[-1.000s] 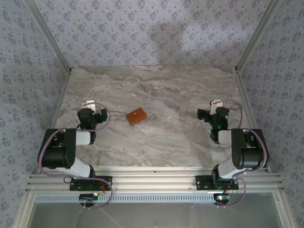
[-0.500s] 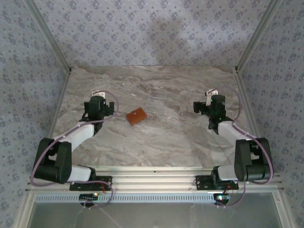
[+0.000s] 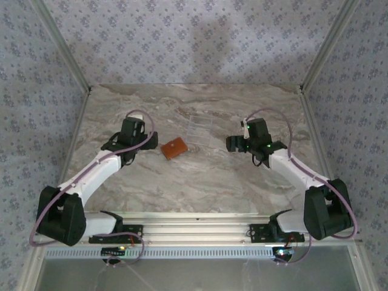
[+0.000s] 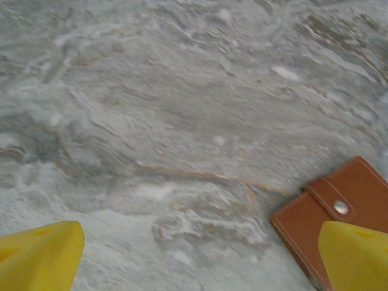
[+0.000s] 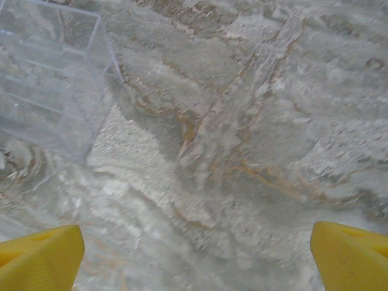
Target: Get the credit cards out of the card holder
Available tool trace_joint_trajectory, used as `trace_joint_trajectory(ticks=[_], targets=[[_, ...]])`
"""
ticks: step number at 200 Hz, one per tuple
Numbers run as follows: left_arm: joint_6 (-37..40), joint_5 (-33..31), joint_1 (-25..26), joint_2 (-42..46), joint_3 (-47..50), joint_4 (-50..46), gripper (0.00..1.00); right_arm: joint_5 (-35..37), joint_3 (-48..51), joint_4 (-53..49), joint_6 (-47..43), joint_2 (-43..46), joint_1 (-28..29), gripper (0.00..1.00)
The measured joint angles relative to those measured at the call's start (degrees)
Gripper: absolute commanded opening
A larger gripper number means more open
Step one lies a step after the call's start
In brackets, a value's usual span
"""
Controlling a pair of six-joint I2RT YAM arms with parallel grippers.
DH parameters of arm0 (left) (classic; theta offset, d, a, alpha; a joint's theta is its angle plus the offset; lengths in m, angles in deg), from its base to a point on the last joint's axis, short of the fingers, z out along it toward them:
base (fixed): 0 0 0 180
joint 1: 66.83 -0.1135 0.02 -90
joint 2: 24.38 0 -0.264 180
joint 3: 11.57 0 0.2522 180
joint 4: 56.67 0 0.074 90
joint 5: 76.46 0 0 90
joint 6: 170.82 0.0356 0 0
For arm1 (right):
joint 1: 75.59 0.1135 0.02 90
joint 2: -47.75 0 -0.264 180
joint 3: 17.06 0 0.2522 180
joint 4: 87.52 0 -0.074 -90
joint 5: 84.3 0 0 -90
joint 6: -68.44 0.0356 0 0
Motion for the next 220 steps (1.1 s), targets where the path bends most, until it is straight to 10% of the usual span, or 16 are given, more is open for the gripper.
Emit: trace_joint_trajectory(ticks=[220], targets=[[-7.26,22.08,3.41,-21.97,-18.78,-12.83,0.90,-7.54,-15.93,-15.56,17.62,-12.92,11.98,0.86]])
